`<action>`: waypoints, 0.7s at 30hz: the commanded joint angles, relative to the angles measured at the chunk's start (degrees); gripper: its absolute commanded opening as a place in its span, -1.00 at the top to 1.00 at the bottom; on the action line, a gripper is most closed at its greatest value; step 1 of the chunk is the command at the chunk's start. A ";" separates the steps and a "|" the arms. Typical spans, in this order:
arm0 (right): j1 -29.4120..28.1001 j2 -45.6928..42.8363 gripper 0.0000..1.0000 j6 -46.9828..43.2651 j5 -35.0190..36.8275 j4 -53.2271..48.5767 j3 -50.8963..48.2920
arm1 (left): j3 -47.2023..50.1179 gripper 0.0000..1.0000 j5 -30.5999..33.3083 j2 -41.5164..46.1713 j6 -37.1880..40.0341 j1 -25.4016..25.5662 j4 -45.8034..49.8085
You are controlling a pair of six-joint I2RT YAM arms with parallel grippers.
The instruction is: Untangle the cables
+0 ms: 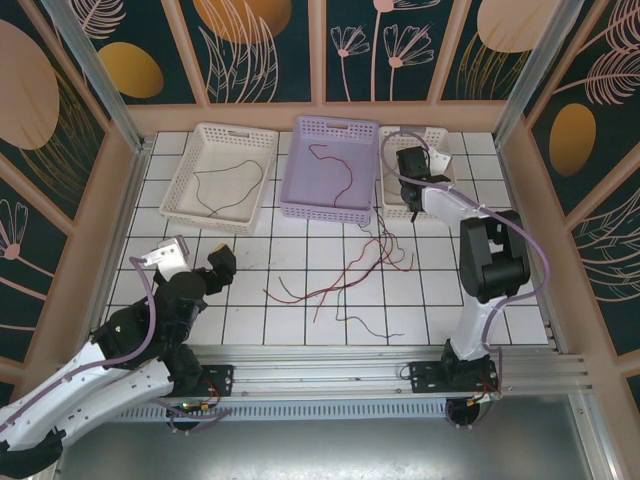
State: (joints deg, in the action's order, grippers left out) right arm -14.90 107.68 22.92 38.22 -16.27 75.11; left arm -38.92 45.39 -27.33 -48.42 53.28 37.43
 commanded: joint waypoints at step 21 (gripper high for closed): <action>-1.01 -11.08 -0.10 -4.63 -6.67 -6.32 4.67 | 0.77 -0.97 -1.17 -1.54 0.85 0.15 -1.87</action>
State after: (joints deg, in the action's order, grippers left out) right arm -15.14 99.55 19.62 32.25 -20.69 77.21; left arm -38.57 44.75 -28.53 -48.40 53.28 36.60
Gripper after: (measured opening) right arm 0.544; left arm 0.985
